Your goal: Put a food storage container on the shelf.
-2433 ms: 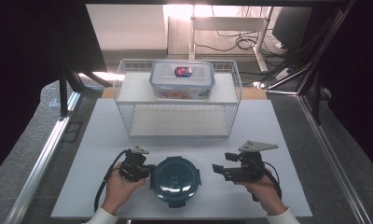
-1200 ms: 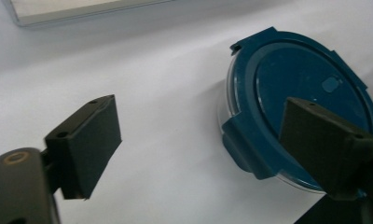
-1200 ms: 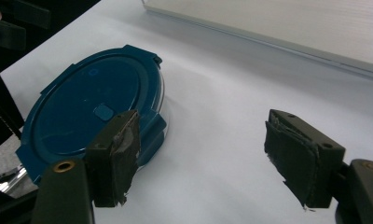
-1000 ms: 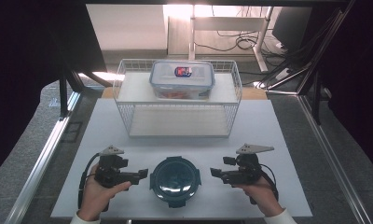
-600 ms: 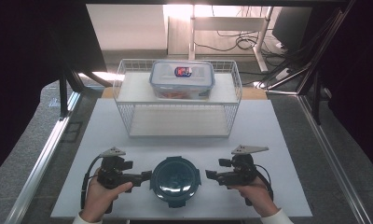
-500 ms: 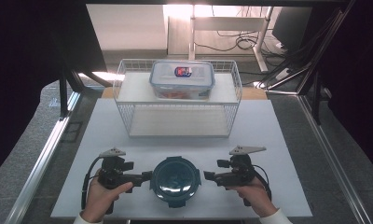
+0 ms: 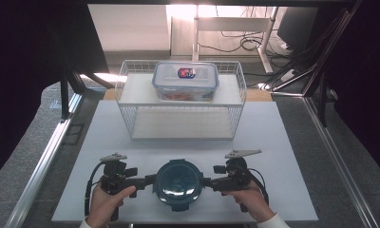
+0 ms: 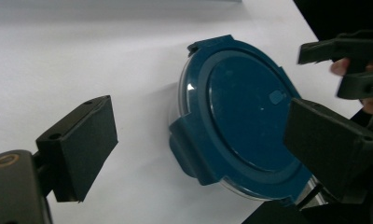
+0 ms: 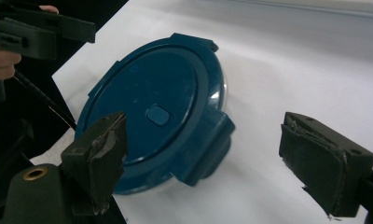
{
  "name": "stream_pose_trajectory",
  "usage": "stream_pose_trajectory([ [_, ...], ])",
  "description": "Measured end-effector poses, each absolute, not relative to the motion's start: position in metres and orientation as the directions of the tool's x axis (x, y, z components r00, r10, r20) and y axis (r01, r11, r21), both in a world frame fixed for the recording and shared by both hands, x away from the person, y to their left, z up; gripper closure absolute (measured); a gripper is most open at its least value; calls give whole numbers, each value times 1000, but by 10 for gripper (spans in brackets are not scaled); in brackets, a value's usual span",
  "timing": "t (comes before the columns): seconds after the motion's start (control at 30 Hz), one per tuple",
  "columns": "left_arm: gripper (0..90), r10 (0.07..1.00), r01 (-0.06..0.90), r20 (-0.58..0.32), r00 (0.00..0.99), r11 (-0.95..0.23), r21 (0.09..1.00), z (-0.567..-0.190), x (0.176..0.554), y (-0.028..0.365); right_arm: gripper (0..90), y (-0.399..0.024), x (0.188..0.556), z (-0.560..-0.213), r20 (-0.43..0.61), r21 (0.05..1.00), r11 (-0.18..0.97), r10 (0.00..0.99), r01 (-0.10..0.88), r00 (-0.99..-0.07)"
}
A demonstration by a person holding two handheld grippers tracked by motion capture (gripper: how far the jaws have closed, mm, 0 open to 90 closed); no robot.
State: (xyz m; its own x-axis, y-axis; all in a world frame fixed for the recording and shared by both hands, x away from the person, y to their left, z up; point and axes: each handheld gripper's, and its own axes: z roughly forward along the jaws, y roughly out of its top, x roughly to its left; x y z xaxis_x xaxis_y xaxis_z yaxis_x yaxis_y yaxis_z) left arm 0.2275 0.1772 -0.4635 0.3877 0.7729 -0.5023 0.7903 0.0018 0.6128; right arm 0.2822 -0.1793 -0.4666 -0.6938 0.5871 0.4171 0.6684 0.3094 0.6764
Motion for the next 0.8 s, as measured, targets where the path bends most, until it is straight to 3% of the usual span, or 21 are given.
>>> stream_pose_trajectory([
  [0.33, 109, 734, 839, -576, 360, 15, 544, -488, 232, 166, 133, -157, 292, -490, 533, 582, 293, 567, 759, -628],
  [0.53, 134, 723, 861, -600, 342, 16, 509, -500, 237, 162, 133, -157, 293, -495, 548, 566, 293, 565, 771, -617],
  [0.63, 206, 712, 860, -602, 361, -4, 511, -504, 236, 157, 133, -155, 291, -500, 569, 553, 296, 548, 779, -613],
  [0.8, 205, 700, 872, -624, 348, 2, 489, -510, 237, 157, 163, -151, 289, -506, 582, 537, 303, 543, 788, -605],
])
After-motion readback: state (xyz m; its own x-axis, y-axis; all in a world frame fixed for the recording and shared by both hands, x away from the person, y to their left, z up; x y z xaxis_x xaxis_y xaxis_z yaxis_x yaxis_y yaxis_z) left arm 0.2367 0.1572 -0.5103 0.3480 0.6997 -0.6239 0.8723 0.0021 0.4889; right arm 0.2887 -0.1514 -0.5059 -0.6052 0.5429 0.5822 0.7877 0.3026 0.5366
